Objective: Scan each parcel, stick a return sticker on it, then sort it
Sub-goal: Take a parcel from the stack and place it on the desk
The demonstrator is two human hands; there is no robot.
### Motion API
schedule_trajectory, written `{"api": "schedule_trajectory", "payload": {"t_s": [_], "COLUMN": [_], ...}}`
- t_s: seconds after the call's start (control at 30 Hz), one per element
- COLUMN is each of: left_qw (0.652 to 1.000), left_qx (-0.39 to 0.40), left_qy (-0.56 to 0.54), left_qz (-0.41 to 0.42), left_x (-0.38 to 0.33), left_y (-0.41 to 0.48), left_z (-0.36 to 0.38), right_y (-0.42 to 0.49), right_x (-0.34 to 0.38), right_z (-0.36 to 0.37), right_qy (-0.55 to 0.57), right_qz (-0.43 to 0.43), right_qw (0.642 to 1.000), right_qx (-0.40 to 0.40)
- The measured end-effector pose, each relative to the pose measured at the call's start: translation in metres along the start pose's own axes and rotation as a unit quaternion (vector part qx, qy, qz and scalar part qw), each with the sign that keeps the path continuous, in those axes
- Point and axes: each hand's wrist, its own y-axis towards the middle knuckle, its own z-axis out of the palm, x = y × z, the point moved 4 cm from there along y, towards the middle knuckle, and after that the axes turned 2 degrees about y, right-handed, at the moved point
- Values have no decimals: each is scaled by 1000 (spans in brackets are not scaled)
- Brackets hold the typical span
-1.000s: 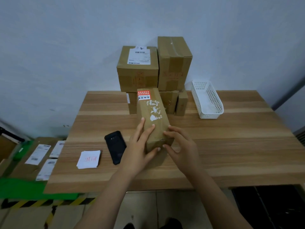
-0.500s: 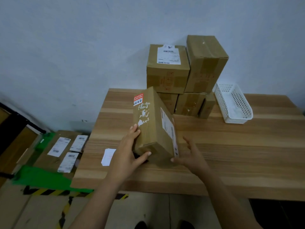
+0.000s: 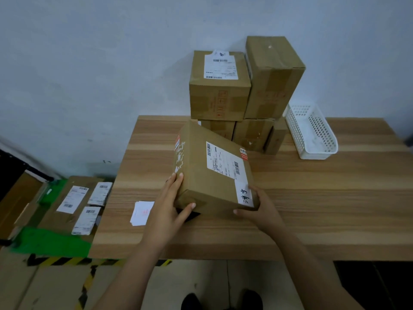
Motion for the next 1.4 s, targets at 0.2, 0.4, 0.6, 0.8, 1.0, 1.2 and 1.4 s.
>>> {"api": "schedule_trajectory", "payload": {"t_s": [0.2, 0.4, 0.6, 0.8, 1.0, 1.2, 1.4], "left_qw": [997, 991, 988, 985, 985, 958, 953], "left_qx": [37, 89, 101, -20, -75, -73, -17], "left_qy": [-22, -19, 11, 50, 21, -50, -76], "left_qz": [-62, -100, -116, -161, -154, -271, -294], "left_x": [-6, -20, -24, -40, -86, -113, -113], "left_y": [3, -3, -5, -12, -18, -47, -50], "left_z": [60, 115, 147, 150, 162, 200, 223], "right_y": [-13, -27, -38, -40, 1, 87, 125], "right_x": [-27, -46, -68, -60, -35, -21, -36], "right_z": [-54, -83, -96, -123, -162, -181, -176], "right_qy": [-72, -162, -172, -150, -154, -252, -256], "right_qz": [-3, -24, -31, -92, -119, -139, -97], "right_qw": [993, 972, 969, 977, 976, 954, 962], "right_qx": [-98, -170, -176, -122, -98, -79, -24]}}
